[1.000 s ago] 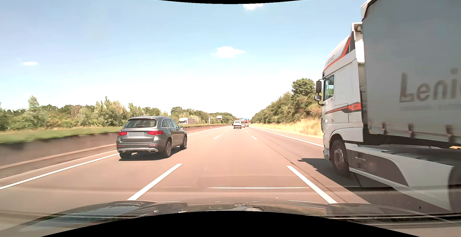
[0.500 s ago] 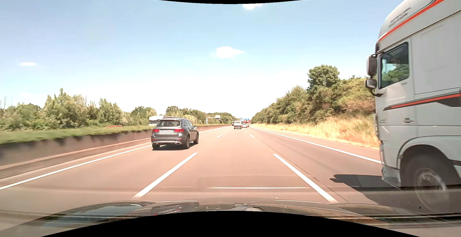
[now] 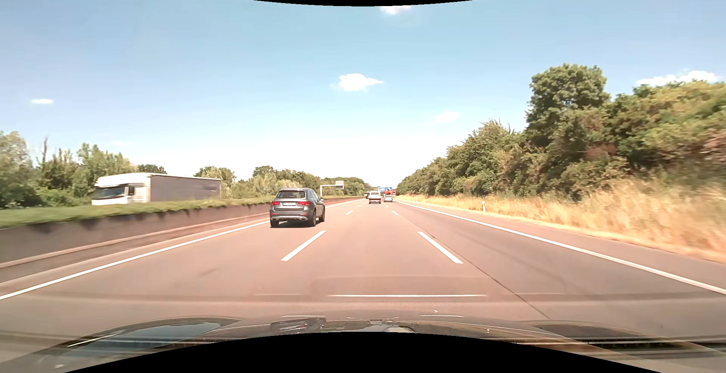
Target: Follow the waypoints while adhering to traffic rules and regulations
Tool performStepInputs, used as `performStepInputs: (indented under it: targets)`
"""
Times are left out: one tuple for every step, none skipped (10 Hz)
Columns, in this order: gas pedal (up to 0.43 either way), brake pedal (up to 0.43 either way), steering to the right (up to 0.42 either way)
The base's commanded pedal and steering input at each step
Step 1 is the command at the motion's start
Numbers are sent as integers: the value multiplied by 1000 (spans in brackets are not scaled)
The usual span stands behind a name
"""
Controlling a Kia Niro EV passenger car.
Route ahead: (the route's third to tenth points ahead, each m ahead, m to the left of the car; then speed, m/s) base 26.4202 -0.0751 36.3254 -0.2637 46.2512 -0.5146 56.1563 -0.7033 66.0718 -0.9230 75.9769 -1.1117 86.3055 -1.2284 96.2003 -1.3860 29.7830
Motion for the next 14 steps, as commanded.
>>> performStepInputs:
  targets:
    - [248, 0, 0]
    - [248, 0, 0]
    - [248, 0, 0]
    - [248, 0, 0]
    - [248, 0, 0]
    - [248, 0, -1]
    - [248, 0, 0]
    - [248, 0, 0]
    - [248, 0, 0]
    - [248, 0, 0]
    - [248, 0, -1]
    - [248, 0, -1]
    - [248, 0, -1]
    - [248, 0, 0]
